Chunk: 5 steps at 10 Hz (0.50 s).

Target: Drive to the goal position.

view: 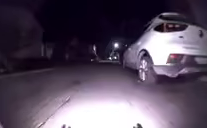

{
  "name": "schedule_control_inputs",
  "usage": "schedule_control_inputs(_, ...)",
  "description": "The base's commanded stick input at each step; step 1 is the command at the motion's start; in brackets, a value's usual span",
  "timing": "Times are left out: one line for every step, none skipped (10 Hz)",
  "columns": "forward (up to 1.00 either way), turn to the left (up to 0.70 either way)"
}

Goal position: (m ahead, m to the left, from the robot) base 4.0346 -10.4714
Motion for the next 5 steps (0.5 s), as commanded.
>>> schedule_control_inputs(0.60, -0.11)
schedule_control_inputs(0.60, 0.00)
schedule_control_inputs(0.60, 0.00)
schedule_control_inputs(0.60, 0.00)
schedule_control_inputs(0.60, 0.00)
